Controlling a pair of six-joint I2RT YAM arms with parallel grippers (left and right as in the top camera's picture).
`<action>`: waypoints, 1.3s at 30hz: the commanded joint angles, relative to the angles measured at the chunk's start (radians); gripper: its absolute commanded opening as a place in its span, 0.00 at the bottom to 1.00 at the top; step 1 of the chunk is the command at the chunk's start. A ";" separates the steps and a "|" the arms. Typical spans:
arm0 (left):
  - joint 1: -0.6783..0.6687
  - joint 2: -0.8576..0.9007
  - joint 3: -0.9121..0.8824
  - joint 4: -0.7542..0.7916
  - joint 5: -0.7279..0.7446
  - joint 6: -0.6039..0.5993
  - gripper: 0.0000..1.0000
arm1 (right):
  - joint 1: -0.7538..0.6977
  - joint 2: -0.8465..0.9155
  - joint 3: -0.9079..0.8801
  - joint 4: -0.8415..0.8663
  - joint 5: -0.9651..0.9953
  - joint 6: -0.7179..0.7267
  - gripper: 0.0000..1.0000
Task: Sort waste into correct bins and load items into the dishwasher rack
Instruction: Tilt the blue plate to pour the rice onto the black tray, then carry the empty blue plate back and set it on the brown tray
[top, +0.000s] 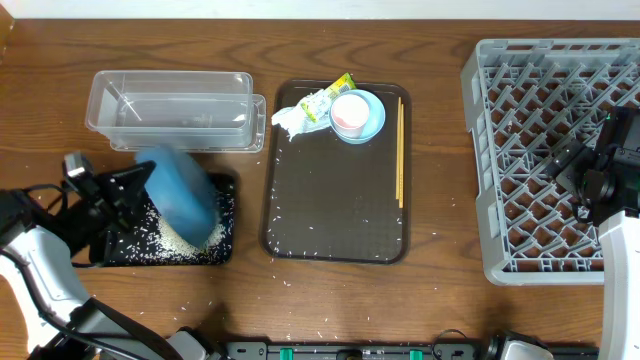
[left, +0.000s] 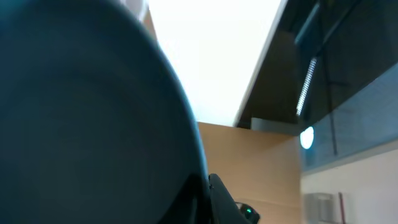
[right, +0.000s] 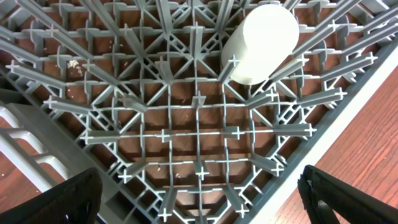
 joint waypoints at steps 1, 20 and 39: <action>0.009 -0.019 0.006 -0.035 0.015 0.048 0.06 | -0.011 -0.006 0.000 -0.001 0.017 -0.006 0.99; -0.244 -0.411 0.037 -0.162 -0.063 0.095 0.06 | -0.011 -0.006 0.000 -0.001 0.017 -0.006 0.99; -1.204 -0.597 0.056 0.237 -0.968 -0.388 0.06 | -0.011 -0.006 0.000 -0.001 0.017 -0.006 0.99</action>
